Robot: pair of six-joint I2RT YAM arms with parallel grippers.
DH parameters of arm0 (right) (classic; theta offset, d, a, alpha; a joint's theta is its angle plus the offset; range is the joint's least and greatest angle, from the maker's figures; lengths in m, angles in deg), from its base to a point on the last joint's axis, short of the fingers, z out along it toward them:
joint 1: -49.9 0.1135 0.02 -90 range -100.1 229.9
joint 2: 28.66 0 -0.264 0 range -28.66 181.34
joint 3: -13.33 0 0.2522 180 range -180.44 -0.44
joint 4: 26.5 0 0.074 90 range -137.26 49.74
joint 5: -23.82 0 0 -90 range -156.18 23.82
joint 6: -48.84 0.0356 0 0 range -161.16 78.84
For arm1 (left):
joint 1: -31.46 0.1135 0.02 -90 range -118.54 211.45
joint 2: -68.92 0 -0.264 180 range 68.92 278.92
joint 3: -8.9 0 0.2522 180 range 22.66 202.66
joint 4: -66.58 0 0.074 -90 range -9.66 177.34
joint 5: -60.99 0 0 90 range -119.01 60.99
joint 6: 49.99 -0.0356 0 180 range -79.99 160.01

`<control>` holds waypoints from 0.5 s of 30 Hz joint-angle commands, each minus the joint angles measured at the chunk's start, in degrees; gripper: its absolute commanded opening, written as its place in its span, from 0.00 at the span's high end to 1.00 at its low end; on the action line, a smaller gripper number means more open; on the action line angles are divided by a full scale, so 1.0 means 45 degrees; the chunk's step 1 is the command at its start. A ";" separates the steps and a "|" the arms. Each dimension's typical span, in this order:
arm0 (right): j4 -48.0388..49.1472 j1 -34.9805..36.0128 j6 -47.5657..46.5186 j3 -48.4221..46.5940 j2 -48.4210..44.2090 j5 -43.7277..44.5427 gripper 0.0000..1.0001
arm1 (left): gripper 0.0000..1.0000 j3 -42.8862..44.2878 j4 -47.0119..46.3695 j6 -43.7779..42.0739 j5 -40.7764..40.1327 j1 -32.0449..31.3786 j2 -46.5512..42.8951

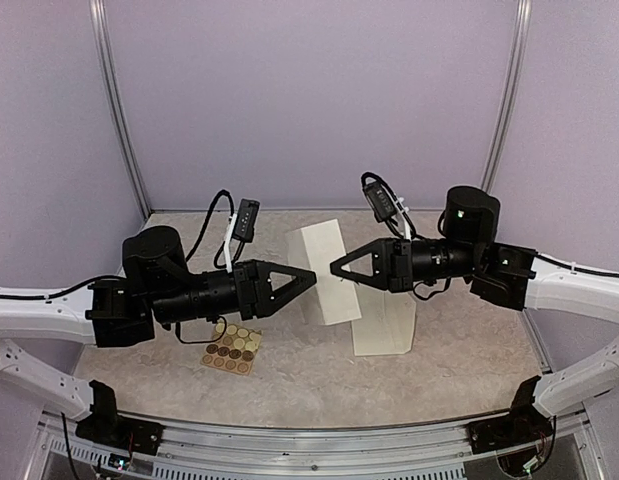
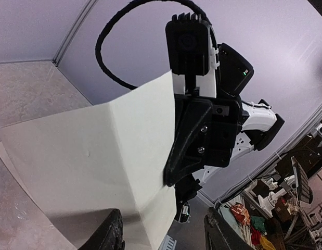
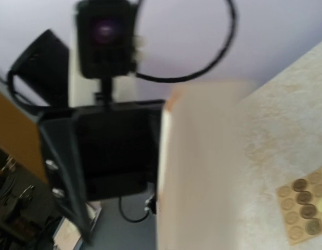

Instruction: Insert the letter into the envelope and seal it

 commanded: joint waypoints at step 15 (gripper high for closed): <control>0.1598 0.0485 -0.0017 -0.0375 0.0404 -0.1670 1.00 | 0.42 0.0449 -0.0621 0.0248 0.0167 -0.0061 0.0527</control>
